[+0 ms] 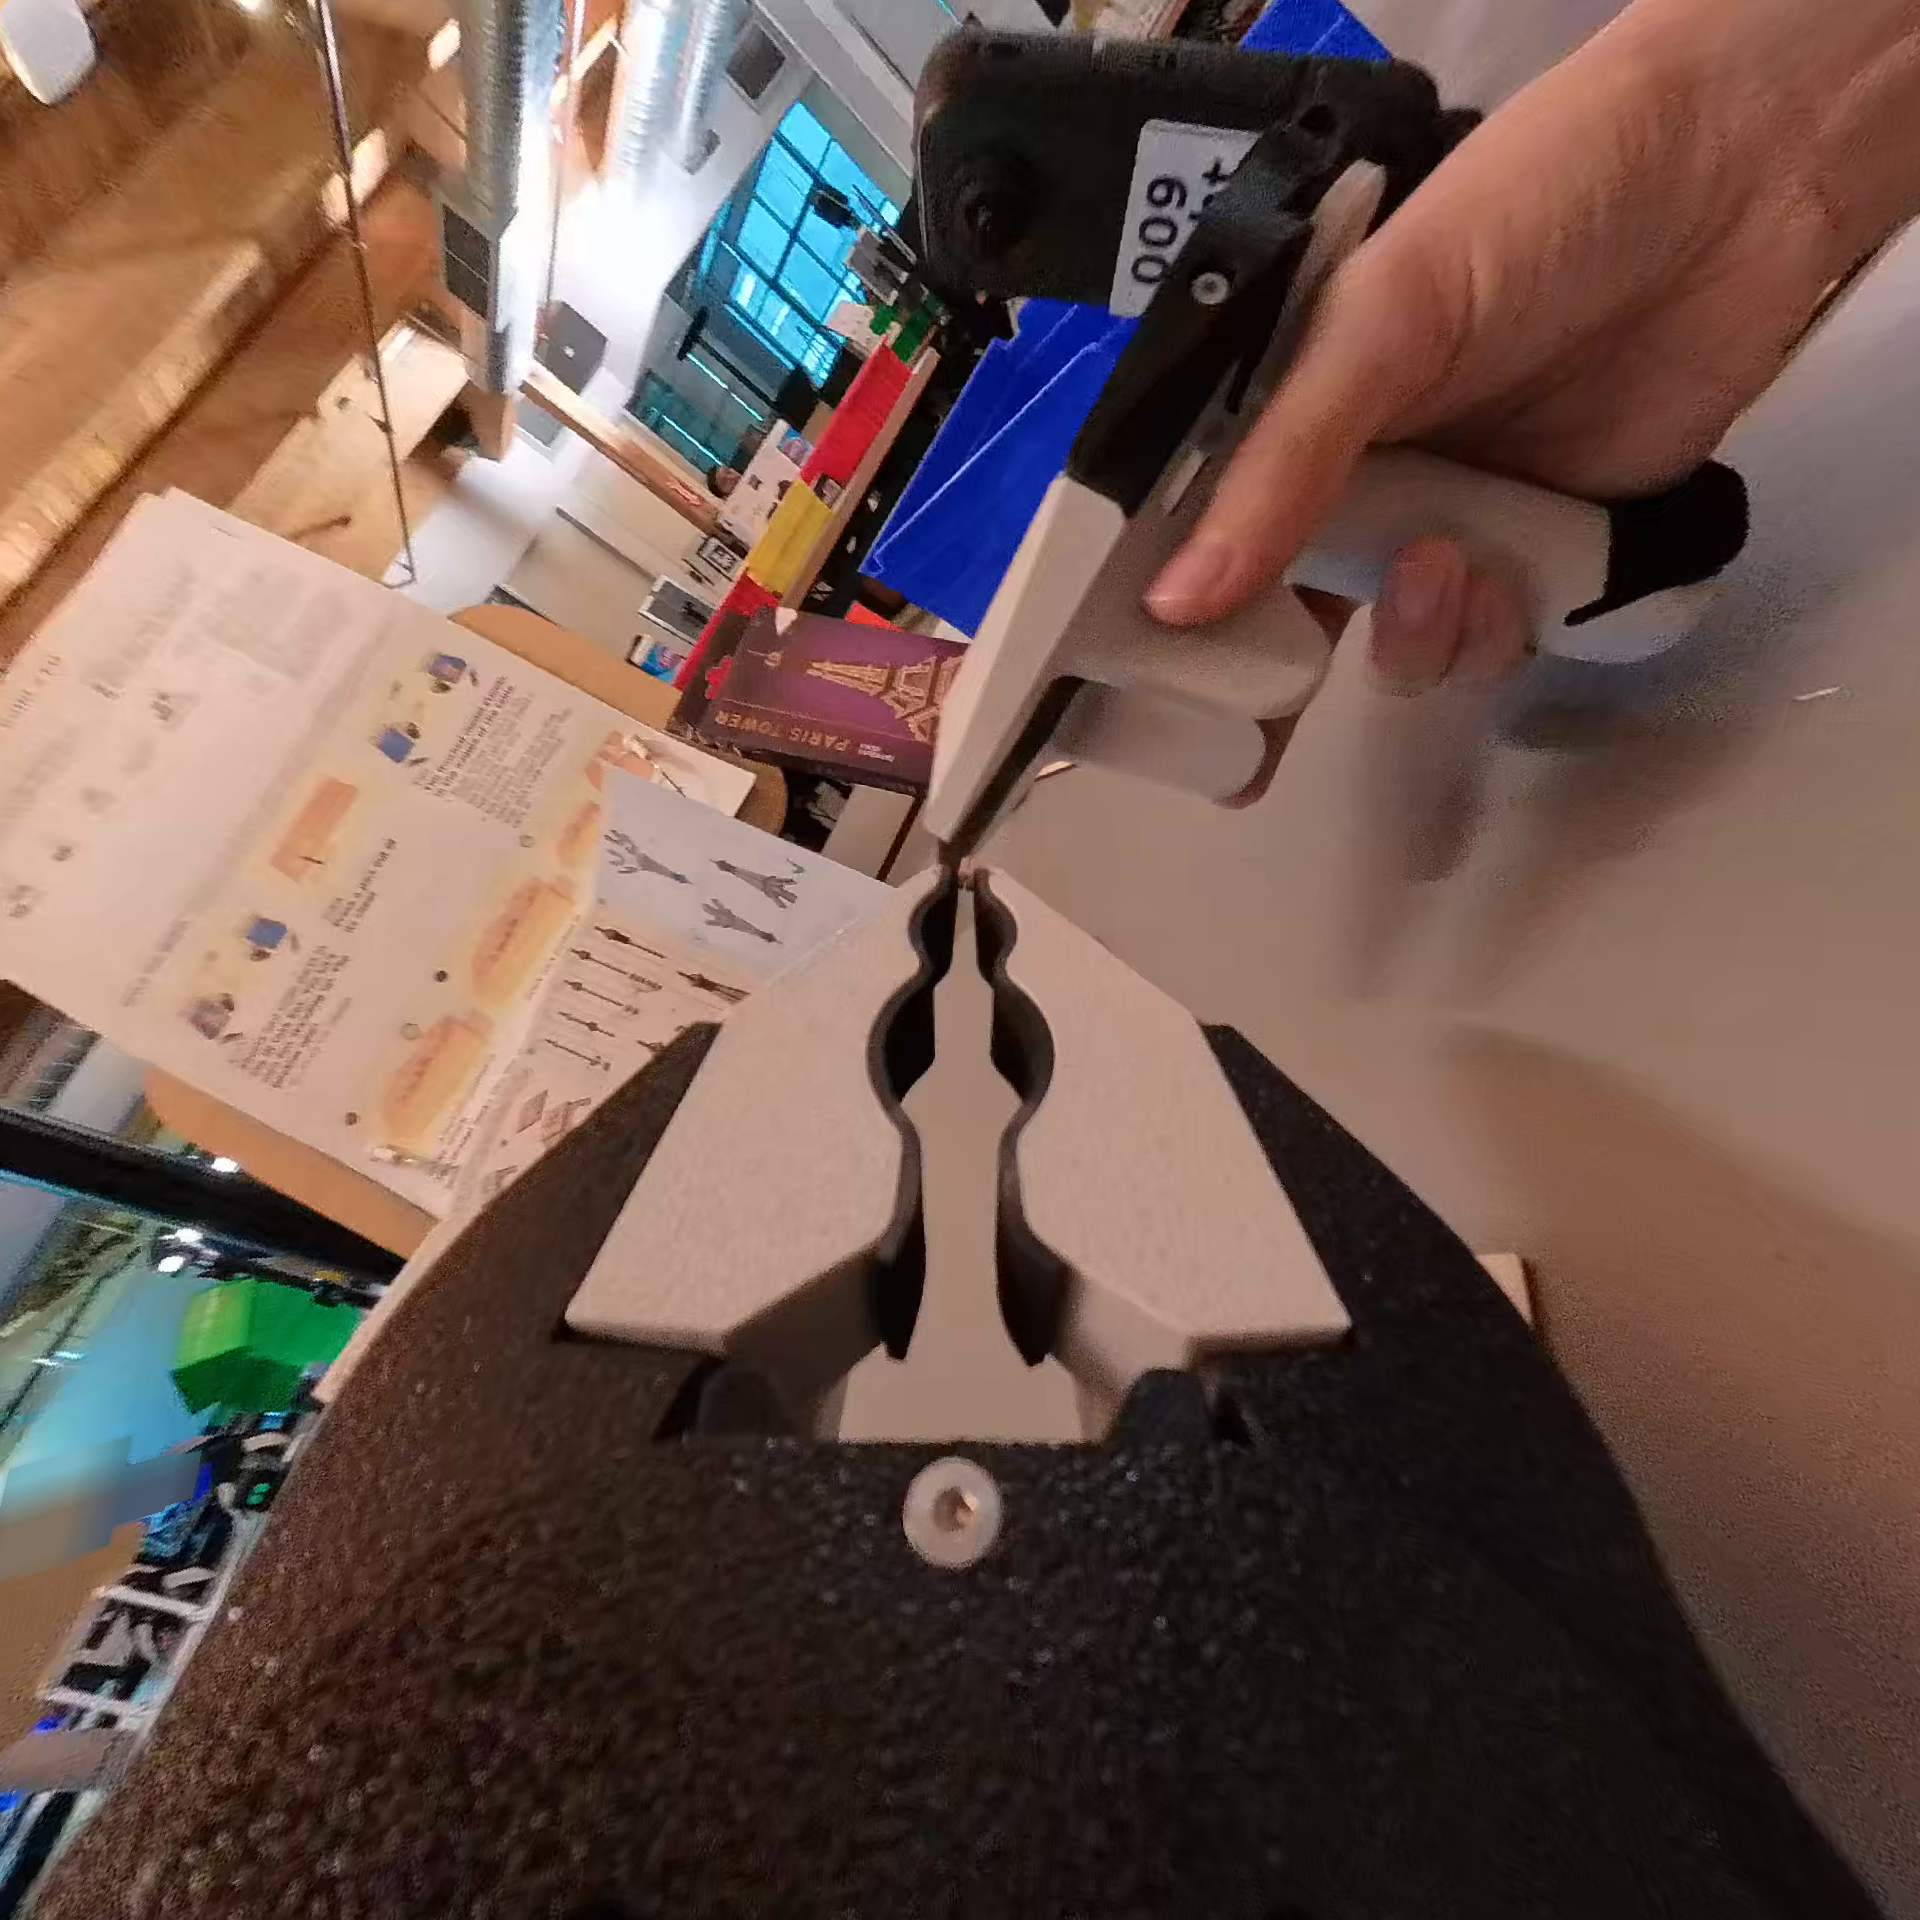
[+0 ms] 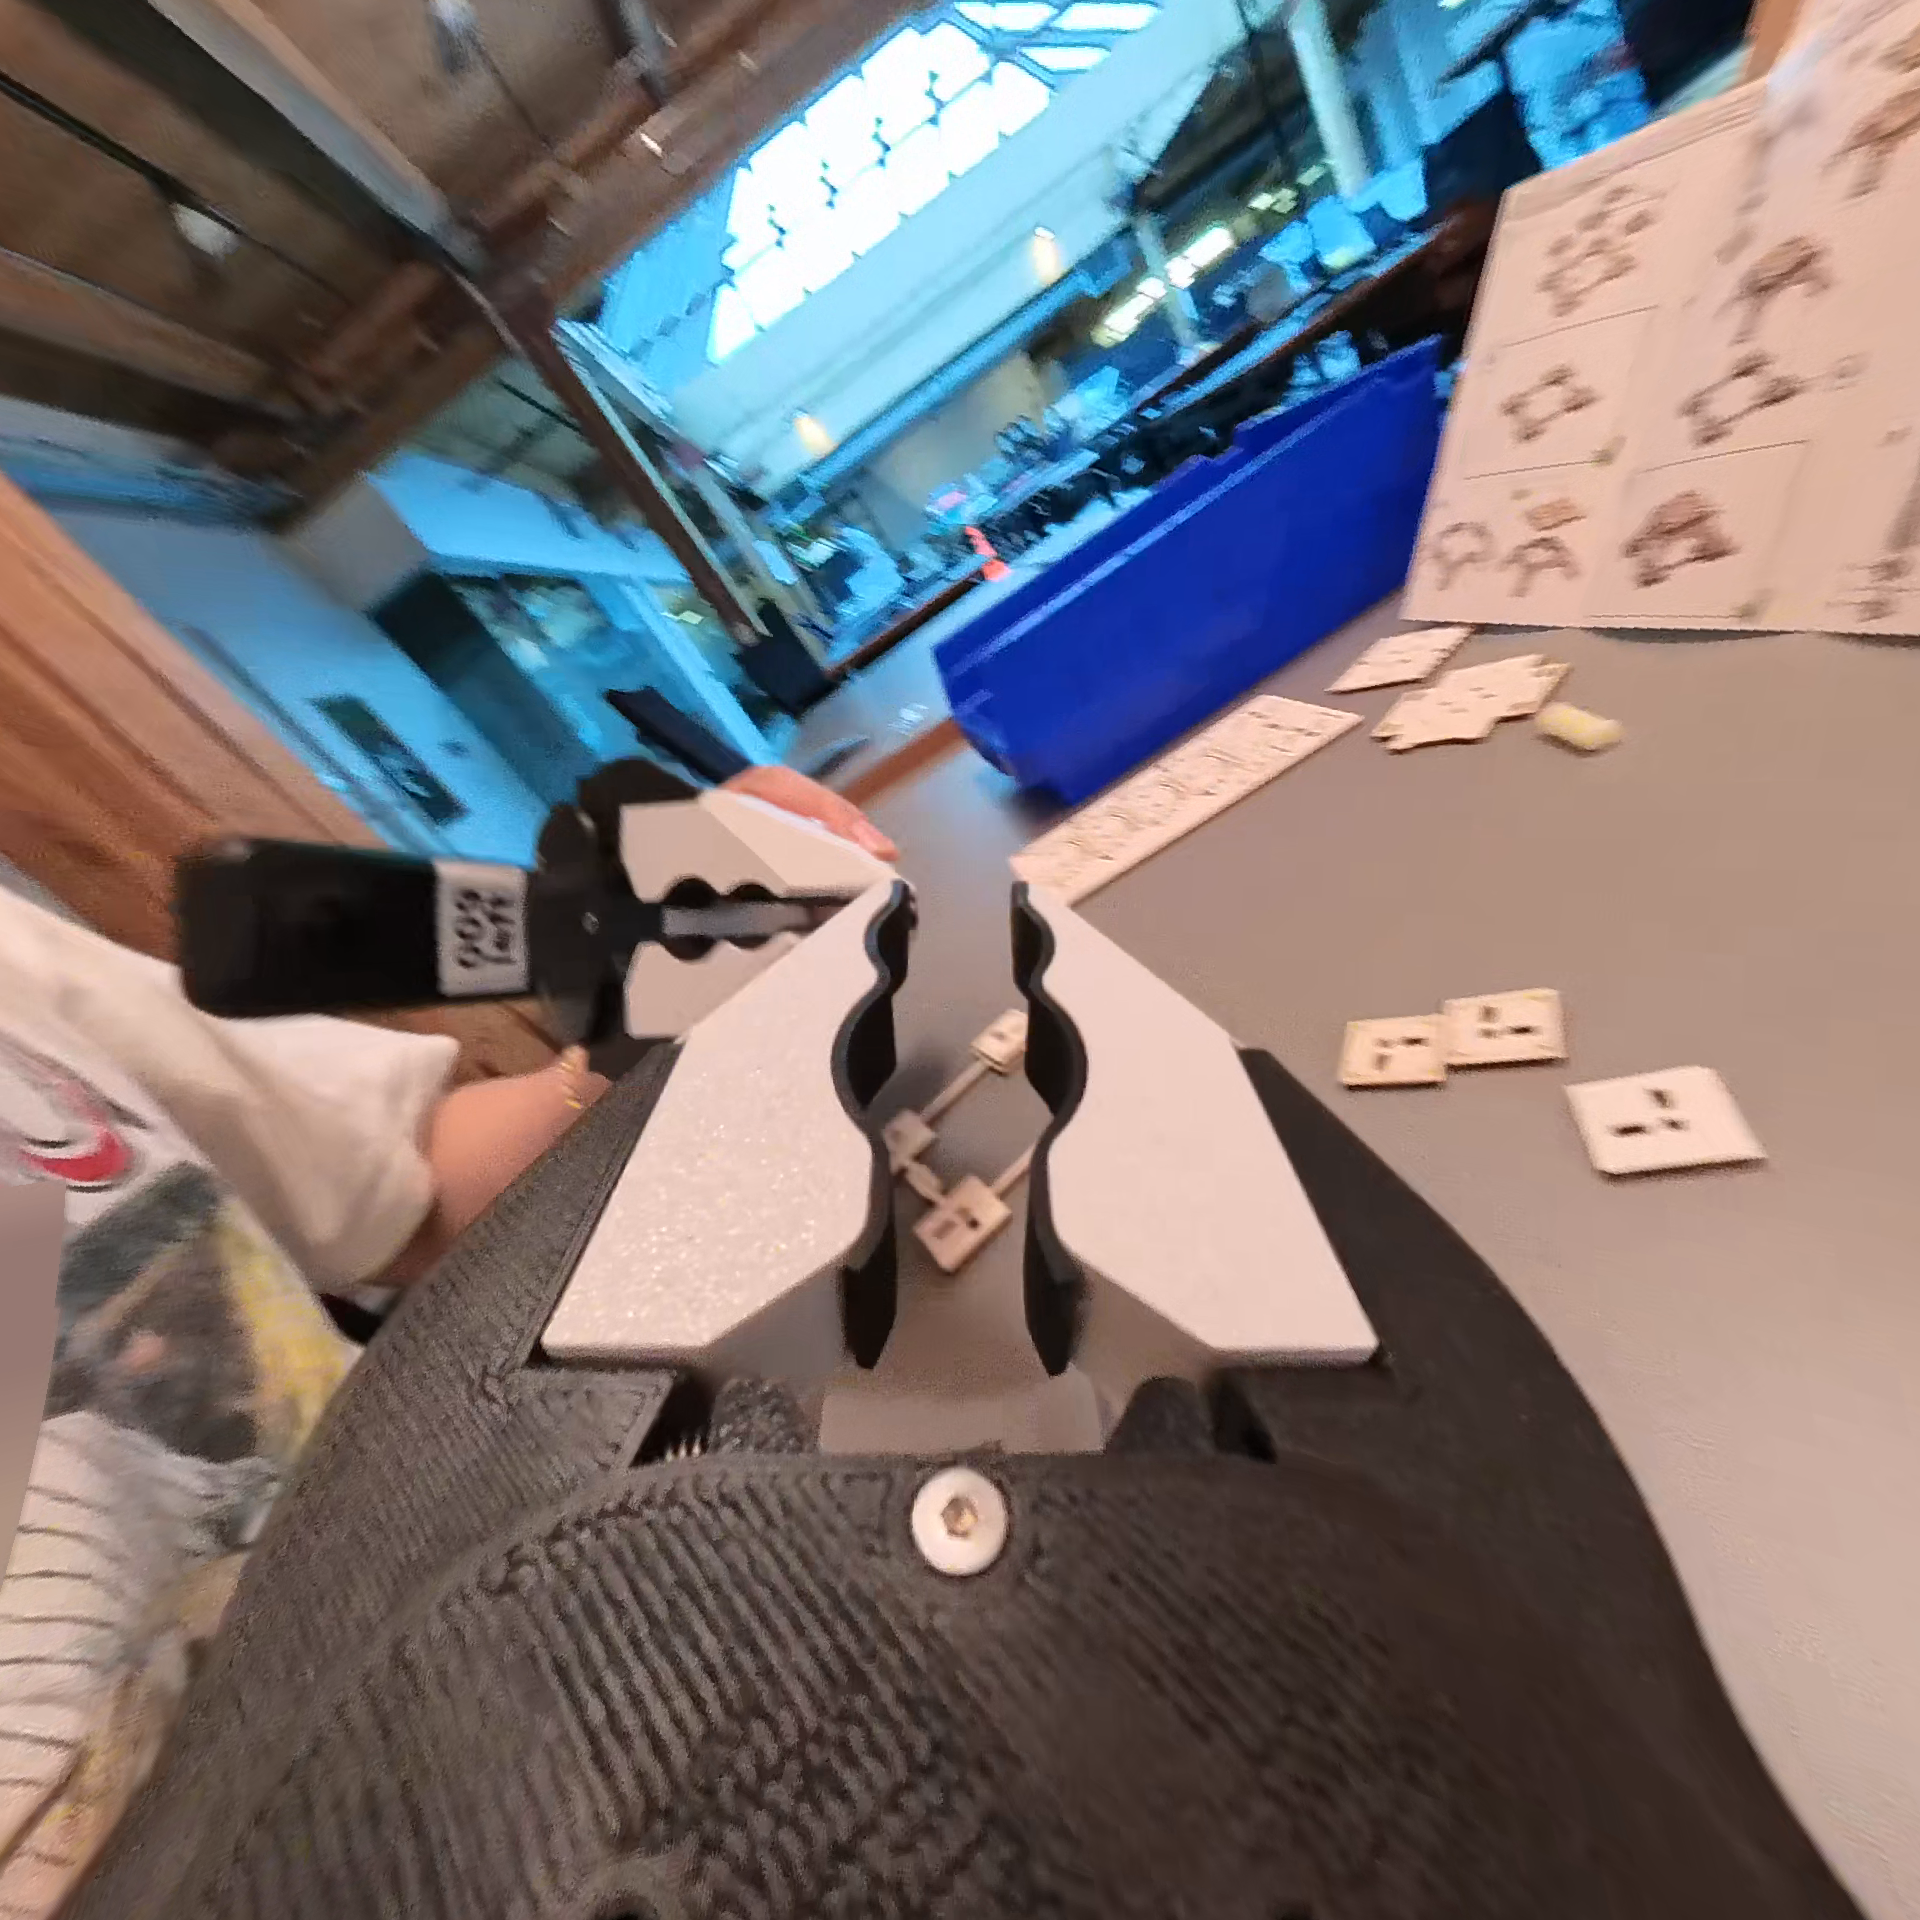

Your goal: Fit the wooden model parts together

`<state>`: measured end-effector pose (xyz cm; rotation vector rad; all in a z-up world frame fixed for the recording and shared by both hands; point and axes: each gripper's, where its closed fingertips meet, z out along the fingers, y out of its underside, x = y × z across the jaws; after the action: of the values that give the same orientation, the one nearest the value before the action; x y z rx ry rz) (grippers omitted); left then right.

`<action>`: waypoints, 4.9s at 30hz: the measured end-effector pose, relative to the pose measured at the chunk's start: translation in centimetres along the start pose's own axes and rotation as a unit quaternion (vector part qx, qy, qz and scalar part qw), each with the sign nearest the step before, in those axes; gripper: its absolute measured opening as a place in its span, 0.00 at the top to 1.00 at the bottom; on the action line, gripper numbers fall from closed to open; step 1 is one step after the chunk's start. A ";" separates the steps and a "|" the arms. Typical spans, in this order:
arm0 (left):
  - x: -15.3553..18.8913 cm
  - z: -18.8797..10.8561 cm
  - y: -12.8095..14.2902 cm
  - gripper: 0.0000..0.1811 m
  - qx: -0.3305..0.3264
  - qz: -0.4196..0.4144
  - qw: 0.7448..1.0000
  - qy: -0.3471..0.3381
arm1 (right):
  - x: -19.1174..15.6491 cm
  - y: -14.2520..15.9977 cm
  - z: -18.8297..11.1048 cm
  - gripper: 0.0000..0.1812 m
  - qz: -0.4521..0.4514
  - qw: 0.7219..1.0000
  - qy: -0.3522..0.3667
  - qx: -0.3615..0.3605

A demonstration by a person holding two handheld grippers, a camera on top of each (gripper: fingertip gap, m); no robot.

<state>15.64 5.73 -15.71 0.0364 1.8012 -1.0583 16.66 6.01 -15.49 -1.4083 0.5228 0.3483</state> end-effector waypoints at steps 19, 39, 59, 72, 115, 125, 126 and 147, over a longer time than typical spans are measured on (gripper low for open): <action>-0.2 -2.4 -1.2 1.00 0.014 -0.018 0.999 -0.025 | -4.0 1.5 0.8 0.99 -0.020 0.994 -0.101 -0.036; 0.4 -2.7 -1.3 1.00 0.006 0.030 1.000 -0.005 | -4.2 1.7 1.0 0.98 0.017 0.992 -0.122 -0.035; 0.8 -5.6 -3.4 0.99 0.052 -0.138 0.983 0.109 | -7.4 1.4 0.7 0.99 0.180 0.949 -0.257 -0.033; -0.9 -5.7 -4.4 0.96 0.092 -0.461 0.866 0.172 | -9.8 0.2 0.1 1.00 -0.071 0.964 -0.253 0.050; 0.7 -7.9 -5.9 0.96 -0.027 -0.024 0.998 0.057 | -12.2 1.5 0.3 1.00 0.030 0.945 -0.326 0.006; 0.5 -7.6 -6.3 1.00 -0.008 -0.006 0.998 0.060 | -11.5 1.4 0.3 0.99 0.090 0.938 -0.335 -0.002; 0.6 -7.6 -6.2 1.00 -0.007 -0.006 0.998 0.060 | -11.5 1.4 0.3 0.99 0.094 0.937 -0.336 -0.003; 1.1 -7.8 1.1 1.00 -0.189 -0.174 0.956 0.141 | -3.5 5.0 0.6 0.98 -0.316 0.937 -0.061 -0.134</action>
<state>9.87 11.14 -16.33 -0.3944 2.3044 -0.9638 11.21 7.60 -17.77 -1.7197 -0.1020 -0.0196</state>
